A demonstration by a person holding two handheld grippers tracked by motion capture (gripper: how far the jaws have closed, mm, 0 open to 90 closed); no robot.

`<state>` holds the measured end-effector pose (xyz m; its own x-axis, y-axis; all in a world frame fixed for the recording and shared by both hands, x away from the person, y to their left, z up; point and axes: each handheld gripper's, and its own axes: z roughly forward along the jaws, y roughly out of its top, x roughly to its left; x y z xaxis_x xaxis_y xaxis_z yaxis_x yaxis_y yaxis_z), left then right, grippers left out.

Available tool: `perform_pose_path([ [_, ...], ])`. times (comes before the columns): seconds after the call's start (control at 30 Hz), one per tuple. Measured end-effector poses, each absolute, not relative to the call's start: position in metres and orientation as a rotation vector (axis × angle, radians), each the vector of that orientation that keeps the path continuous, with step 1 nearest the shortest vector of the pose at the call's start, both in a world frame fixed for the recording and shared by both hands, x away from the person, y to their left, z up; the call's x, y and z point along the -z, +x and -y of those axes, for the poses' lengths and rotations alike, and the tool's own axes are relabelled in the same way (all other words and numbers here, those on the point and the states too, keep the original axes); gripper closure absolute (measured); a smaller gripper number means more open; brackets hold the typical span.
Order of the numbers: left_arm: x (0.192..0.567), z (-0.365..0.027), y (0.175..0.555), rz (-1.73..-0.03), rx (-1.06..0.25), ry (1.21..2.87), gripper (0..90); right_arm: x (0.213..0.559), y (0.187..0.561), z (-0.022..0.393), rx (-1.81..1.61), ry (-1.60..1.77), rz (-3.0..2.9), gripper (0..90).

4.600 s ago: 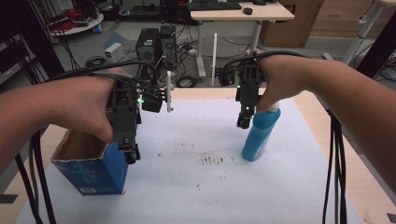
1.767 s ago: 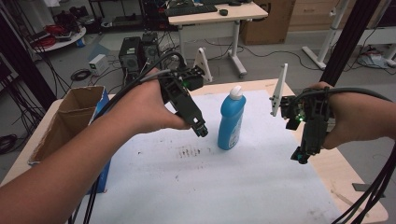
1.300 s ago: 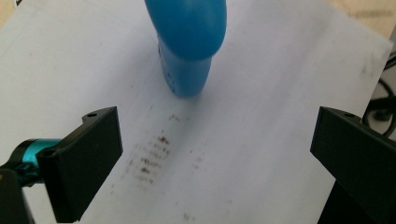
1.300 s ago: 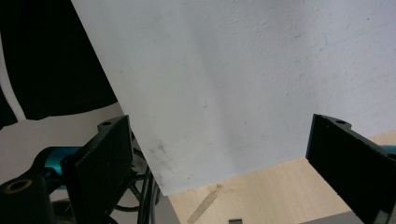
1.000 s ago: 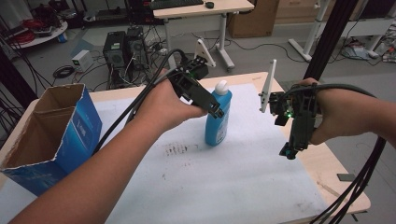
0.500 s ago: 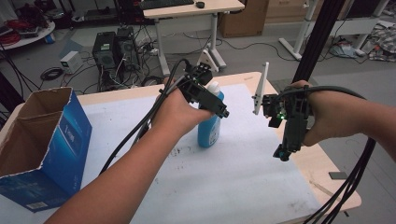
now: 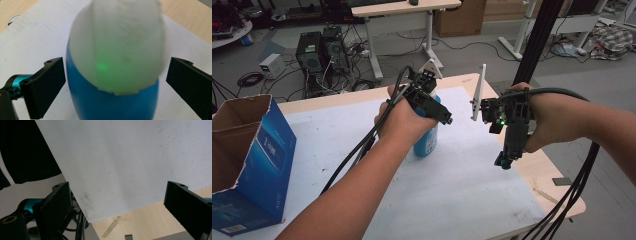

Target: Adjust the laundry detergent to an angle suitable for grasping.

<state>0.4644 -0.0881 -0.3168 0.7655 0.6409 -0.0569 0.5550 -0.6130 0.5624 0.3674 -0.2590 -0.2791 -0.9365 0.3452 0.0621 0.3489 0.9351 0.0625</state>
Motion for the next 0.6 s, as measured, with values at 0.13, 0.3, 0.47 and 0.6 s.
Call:
perform_pose_path([
  [0.13, 0.3169, 0.0863, 0.4677, -0.9, -0.192, 2.382, 7.8, 0.2796, 0.3676, 0.2605, 0.111, -0.561, 3.036, 6.5],
  [0.3, 0.3164, 0.0875, 0.4687, -0.911, -0.195, 2.38, 10.6, 0.2815, 0.3695, 0.2618, 0.103, -0.552, 3.037, 6.5],
  [0.47, 0.3156, 0.0877, 0.4694, -0.911, -0.212, 2.384, 13.8, 0.2826, 0.3708, 0.2584, 0.101, -0.551, 3.039, 6.5],
  [0.6, 0.3155, 0.0879, 0.4701, -0.915, -0.203, 2.385, 16.9, 0.2828, 0.3715, 0.2562, 0.098, -0.545, 3.039, 6.5],
])
